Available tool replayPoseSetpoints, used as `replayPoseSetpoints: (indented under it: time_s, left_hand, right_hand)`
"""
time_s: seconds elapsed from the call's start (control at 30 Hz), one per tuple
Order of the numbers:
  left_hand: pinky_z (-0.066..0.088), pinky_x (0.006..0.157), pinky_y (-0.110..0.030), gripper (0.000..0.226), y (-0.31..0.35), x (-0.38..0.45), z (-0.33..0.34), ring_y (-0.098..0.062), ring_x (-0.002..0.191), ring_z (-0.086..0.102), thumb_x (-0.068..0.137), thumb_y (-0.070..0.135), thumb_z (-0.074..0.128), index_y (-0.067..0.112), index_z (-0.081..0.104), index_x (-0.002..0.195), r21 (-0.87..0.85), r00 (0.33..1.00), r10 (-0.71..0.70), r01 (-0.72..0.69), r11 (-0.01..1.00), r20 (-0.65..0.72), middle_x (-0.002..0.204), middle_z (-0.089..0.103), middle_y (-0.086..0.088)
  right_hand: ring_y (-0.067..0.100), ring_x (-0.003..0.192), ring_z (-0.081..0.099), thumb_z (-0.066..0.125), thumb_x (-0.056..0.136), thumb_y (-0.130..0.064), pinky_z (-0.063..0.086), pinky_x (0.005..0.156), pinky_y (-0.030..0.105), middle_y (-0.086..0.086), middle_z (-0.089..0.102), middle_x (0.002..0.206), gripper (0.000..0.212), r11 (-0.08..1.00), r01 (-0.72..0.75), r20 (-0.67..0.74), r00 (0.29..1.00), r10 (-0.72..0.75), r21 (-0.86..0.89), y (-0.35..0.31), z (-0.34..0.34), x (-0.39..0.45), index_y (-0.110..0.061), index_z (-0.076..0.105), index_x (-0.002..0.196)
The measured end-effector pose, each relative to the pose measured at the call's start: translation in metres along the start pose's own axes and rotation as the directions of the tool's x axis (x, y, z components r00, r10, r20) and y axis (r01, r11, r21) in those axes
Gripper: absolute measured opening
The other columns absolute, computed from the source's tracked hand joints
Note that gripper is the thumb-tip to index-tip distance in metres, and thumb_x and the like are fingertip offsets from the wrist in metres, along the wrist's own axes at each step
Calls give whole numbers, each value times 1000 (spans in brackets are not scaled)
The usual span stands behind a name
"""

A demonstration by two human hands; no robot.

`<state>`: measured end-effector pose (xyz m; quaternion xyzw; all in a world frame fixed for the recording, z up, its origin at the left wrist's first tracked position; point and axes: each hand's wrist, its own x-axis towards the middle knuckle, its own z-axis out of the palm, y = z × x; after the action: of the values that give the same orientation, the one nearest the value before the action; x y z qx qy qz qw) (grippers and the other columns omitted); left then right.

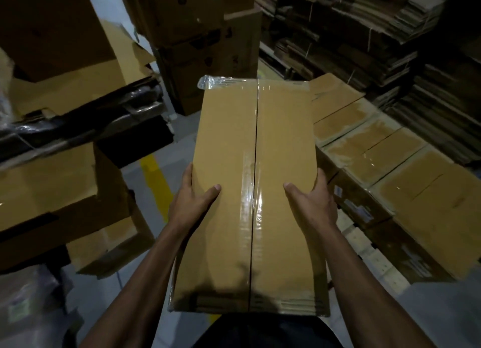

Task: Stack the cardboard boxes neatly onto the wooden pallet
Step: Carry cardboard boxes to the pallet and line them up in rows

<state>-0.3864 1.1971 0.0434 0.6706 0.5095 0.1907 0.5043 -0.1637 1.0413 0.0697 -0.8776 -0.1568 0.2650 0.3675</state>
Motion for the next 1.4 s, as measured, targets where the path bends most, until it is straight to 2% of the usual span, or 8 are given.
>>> replayPoseSetpoints:
  time_s: [0.2,0.43,0.53,0.7,0.83,1.07,1.3,1.4]
  left_hand:
    - [46,101,-52,96,51,94,10,-24,122,55,65,74,63,48,18,146,49,995,56,-60,997,77,127,49,17]
    - [49,99,-51,97,82,188,32,-21,119,57,65,75,67,48,21,146,51,962,100,-117,992,253,132,53,15]
    - [48,100,-48,98,89,226,45,-21,119,58,63,73,66,47,22,147,93,936,104,-143,985,336,137,55,10]
    - [47,102,-49,96,94,284,62,-26,121,57,67,70,65,49,17,148,143,848,110,-213,967,519,142,52,8]
    - [43,105,-50,103,99,319,68,-30,129,51,68,75,60,47,6,151,223,755,48,-253,941,653,151,44,2]
    - [37,111,-50,109,84,338,83,-28,138,41,65,78,56,41,4,153,279,645,-28,-290,915,764,157,35,1]
    - [37,111,-47,110,55,364,122,-27,137,44,59,82,52,48,3,152,359,613,-92,-328,874,785,156,37,5]
    - [37,111,-46,109,35,373,146,-24,139,40,59,80,51,46,7,153,355,596,-75,-367,860,800,158,33,9]
  right_hand:
    - [35,131,45,69,75,-66,37,107,55,3,51,143,96,998,-25,-75,997,29,60,-43,-3,66,-37,21,153]
    - [36,133,43,70,79,-62,35,109,55,5,47,147,93,983,-146,-190,968,166,112,-64,-4,111,-36,20,154]
    - [35,135,42,66,72,-70,35,110,57,4,45,150,98,965,-206,-263,934,243,162,-67,8,123,-36,22,152]
    - [32,125,53,69,83,-56,41,100,44,2,56,138,78,924,-310,-389,841,377,225,-79,33,130,-33,33,148]
    - [33,123,54,67,82,-59,43,103,48,3,57,137,78,865,-409,-427,754,500,290,-90,55,131,-33,32,147]
    - [36,114,58,62,83,-65,47,99,52,7,59,131,79,781,-541,-411,664,624,312,-78,84,121,-35,26,146]
    - [37,132,48,57,87,-68,40,107,56,5,43,154,90,764,-568,-352,678,646,307,-36,107,147,-47,1,154]
    - [36,135,45,55,90,-66,37,110,53,5,40,156,87,752,-588,-331,675,659,297,-6,119,162,-46,2,155]
